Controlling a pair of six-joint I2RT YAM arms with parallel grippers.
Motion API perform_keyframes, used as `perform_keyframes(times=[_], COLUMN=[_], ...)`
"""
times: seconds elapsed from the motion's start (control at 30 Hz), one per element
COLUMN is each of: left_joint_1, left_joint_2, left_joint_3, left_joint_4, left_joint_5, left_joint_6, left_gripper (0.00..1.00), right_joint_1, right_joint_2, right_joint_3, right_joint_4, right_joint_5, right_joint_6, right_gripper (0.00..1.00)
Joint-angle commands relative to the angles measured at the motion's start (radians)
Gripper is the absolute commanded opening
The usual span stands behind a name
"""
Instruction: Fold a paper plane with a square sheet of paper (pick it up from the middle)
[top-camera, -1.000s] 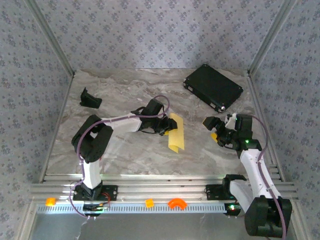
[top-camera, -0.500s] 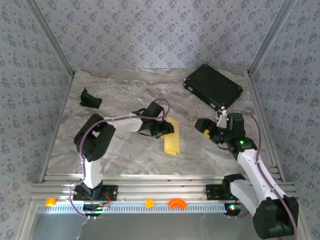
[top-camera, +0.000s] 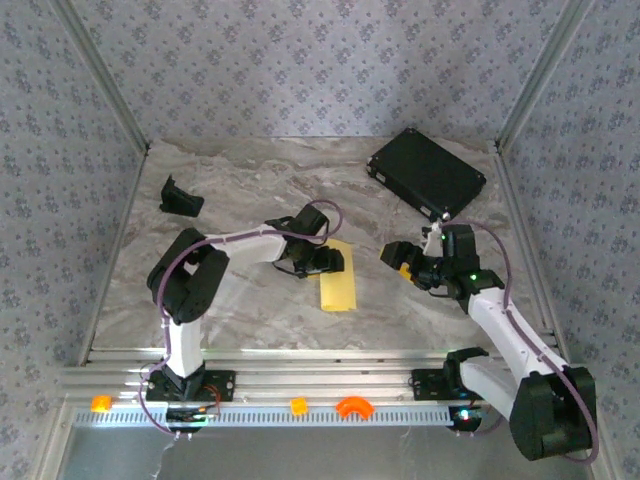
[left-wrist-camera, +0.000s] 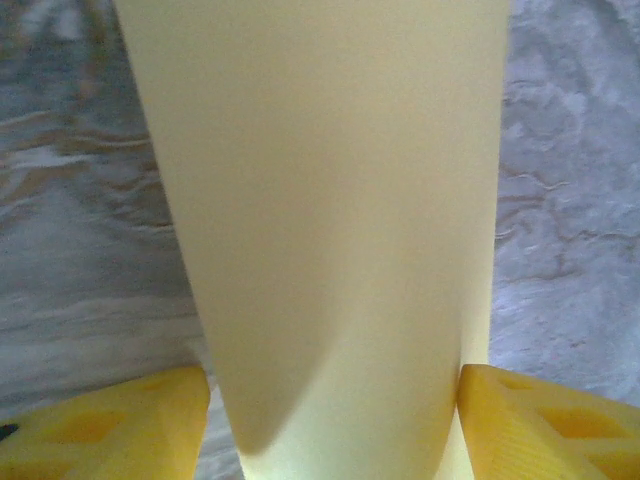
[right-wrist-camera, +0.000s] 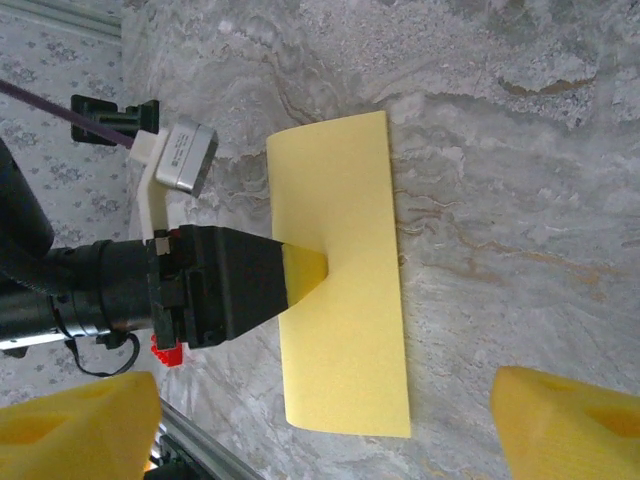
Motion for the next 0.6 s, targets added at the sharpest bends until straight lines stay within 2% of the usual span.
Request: perform_keyframes(times=[0.0,0.4,0.57], left_joint_1=[0.008,0.01,0.014], left_joint_2=[-0.046,0.019,0.048], left_joint_3=[0.006,0.026,0.023], left_joint_4=[-0.106,-0.18,-0.186], left_joint_5=[-0.089,-0.123,-0.127], left_joint_6=[0.055,0.101,0.095], left_gripper=[0.68,0.61,0.6], right_joint_1=[0.012,0.07,0.092], right_joint_2=[0.021,0.135,0.201], right_joint_3=[0.02,0.033,0.038], right_joint_4=[0.029,0.085,0.104], right_joint_5=[-0.012,-0.012,-0.022], right_joint_6=[-0.002,0.009,0.006], right_gripper=[0.82,0.74,0.65])
